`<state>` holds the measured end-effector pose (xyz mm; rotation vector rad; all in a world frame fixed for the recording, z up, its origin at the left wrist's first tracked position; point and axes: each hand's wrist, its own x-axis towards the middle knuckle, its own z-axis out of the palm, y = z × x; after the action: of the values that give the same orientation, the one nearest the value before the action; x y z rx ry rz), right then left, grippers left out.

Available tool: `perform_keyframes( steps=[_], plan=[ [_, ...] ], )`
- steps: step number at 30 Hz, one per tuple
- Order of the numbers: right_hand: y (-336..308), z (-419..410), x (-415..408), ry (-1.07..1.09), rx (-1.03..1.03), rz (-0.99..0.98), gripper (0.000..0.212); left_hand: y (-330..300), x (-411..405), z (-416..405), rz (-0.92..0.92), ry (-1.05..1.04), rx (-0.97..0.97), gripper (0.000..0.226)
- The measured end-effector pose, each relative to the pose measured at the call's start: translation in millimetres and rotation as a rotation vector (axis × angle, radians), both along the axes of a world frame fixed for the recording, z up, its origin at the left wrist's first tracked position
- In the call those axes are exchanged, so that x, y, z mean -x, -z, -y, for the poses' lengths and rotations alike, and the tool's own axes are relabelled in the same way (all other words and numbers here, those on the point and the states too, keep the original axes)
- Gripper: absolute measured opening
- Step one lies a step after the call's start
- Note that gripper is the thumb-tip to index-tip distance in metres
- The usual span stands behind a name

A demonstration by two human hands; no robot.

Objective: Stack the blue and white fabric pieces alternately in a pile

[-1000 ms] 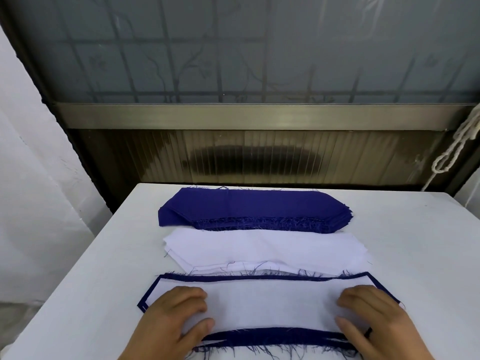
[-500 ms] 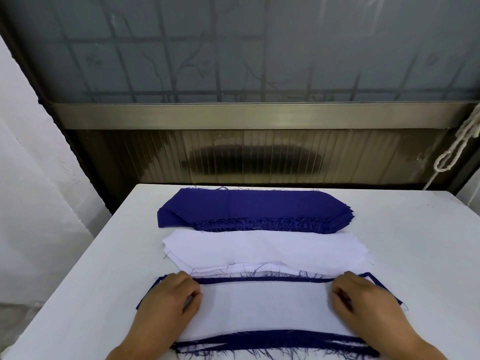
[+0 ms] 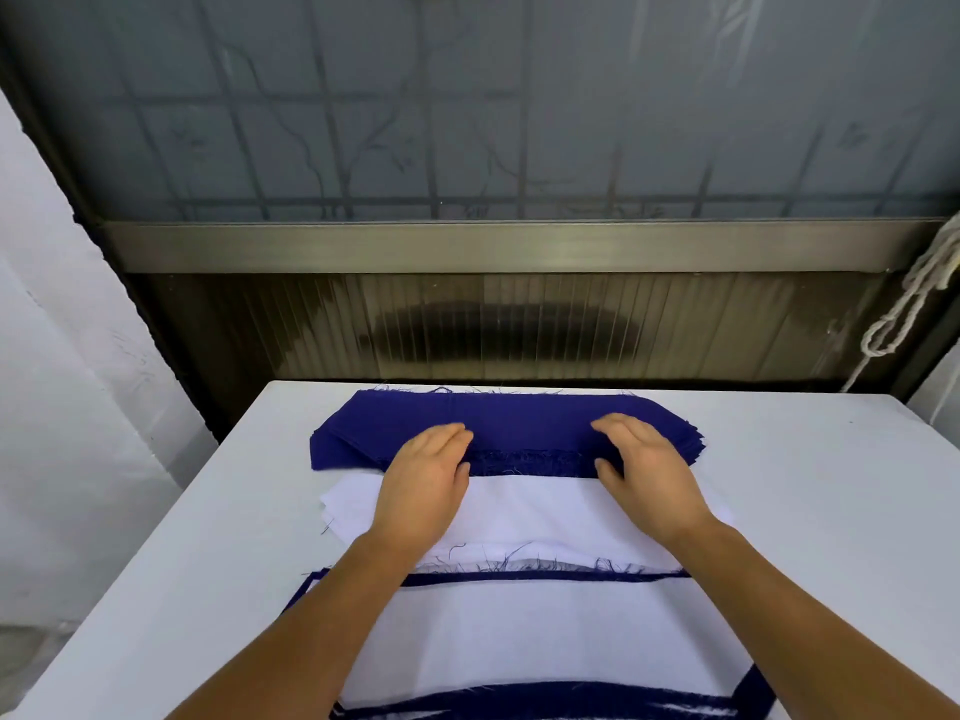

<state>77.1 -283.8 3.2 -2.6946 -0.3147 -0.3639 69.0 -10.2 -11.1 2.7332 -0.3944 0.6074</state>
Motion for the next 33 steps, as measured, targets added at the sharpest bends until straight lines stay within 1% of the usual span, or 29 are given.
perform_keyframes(
  steps=[2, 4, 6, 9, 12, 14, 16, 19, 21, 23, 25, 27, 30, 33],
  plan=[
    [1, -2, -10, -0.004, 0.035, -0.051, 0.045, 6, -16, -3, -0.070, -0.029, -0.049, 0.045],
    [3, -2, -16, 0.001, 0.050, -0.081, 0.041, 13, -23, -8, -0.099, -0.040, -0.135, 0.045],
    [6, 1, -21, 0.002, 0.084, -0.081, 0.038, 15, -25, -12, -0.063, -0.033, -0.191, 0.043],
    [5, 2, -27, 0.000, 0.175, -0.080, 0.035, 13, -29, -13, -0.041, -0.035, -0.217, 0.040],
    [2, 2, -29, 0.017, 0.163, -0.068, 0.027, 7, -31, -13, -0.068, -0.066, -0.226, 0.033],
    [0, 4, -30, 0.021, 0.104, -0.052, 0.023, 1, -31, -13, -0.063, -0.096, -0.211, 0.026],
    [-1, 5, -31, 0.009, 0.050, -0.040, 0.019, -5, -32, -14, -0.050, -0.111, -0.164, 0.025],
    [-3, 5, -32, 0.002, -0.027, -0.029, 0.015, -11, -33, -15, -0.023, -0.094, -0.130, 0.020],
    [-6, 3, -33, 0.010, -0.043, -0.012, 0.014, -12, -33, -15, 0.001, -0.071, -0.101, 0.012],
    [-7, 1, -34, 0.023, -0.051, -0.005, 0.012, -12, -36, -16, -0.024, -0.050, -0.052, 0.004],
    [-8, 0, -36, 0.037, -0.063, -0.022, 0.009, -10, -40, -17, -0.094, -0.030, 0.005, 0.007],
    [-9, 3, -38, 0.014, -0.096, -0.080, 0.005, -9, -44, -19, -0.159, 0.006, 0.050, 0.012],
    [-12, 6, -41, -0.058, -0.154, -0.185, 0.013, -13, -49, -22, -0.217, 0.048, 0.058, 0.020],
    [-13, 6, -41, -0.064, -0.155, -0.198, 0.013, -16, -54, -21, -0.252, 0.001, 0.063, 0.019]
  ],
)
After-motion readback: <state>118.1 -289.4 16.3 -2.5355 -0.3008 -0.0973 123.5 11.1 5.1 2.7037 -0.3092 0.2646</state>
